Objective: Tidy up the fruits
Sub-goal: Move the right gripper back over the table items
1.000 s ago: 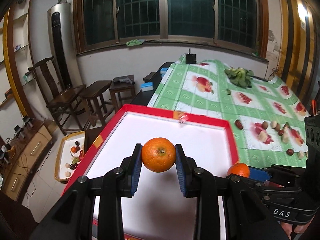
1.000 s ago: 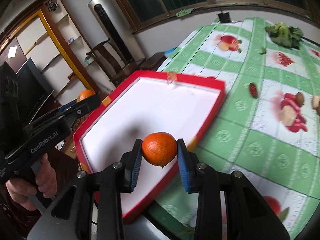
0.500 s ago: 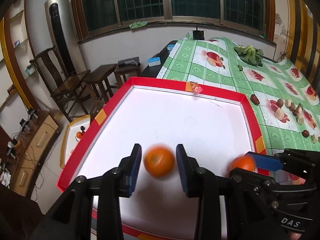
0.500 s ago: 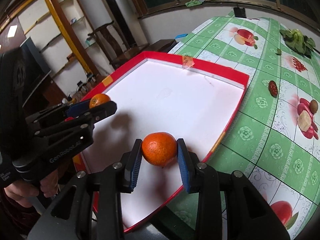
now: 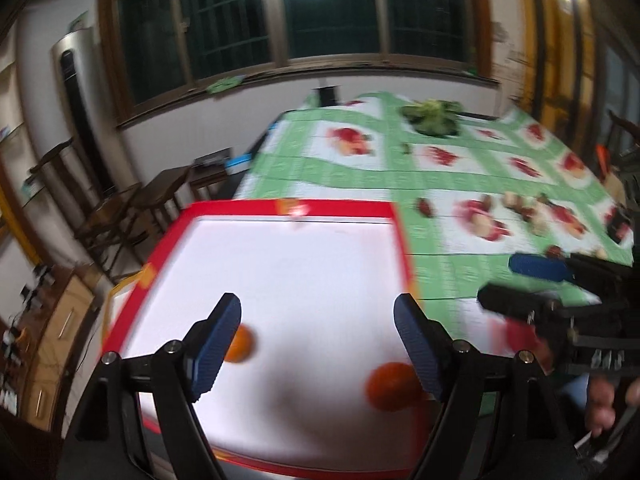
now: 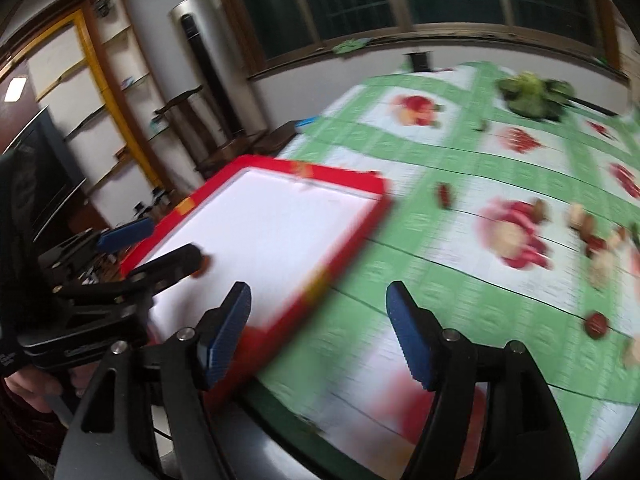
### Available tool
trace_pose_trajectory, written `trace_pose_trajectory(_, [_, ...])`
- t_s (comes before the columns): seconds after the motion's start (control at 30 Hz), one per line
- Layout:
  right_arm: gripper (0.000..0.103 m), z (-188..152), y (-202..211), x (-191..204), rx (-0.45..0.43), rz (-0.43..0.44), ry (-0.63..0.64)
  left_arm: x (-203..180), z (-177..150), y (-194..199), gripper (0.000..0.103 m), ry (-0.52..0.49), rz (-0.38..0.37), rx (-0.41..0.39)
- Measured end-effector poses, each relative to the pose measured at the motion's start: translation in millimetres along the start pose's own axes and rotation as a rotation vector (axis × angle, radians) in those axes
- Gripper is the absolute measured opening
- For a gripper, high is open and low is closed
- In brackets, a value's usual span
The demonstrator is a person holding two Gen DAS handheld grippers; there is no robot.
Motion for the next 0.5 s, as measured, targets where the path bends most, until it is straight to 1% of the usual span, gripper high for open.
trace_pose_trajectory(0.2, [0.071, -14, 61, -76, -0.065, -0.127, -0.110, -61, -2, 3, 0.079, -0.088, -0.133, 0.023])
trace_pose_trajectory(0.3, [0.071, -29, 105, -123, -0.112, -0.223, -0.185, -88, -4, 3, 0.079, -0.123, -0.193, 0.041])
trace_pose_trajectory(0.43, [0.071, -51, 143, -188, -0.116, -0.351, -0.304, -128, -2, -1, 0.079, -0.189, -0.265, 0.066])
trace_pose_trajectory(0.5, [0.071, -59, 150, -217, -0.080, -0.406, -0.358, -145, 1, -3, 0.079, -0.211, -0.293, 0.077])
Point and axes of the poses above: each gripper's, at about its wrist camera, not at the fingertips, and y roughly against the way its jaws point, x to its left, z to its top, the point moved 8 cm from there along -y, roughly the way its jaws point, and after that the axes turned 2 degrees about x, right-handed, at the moved point
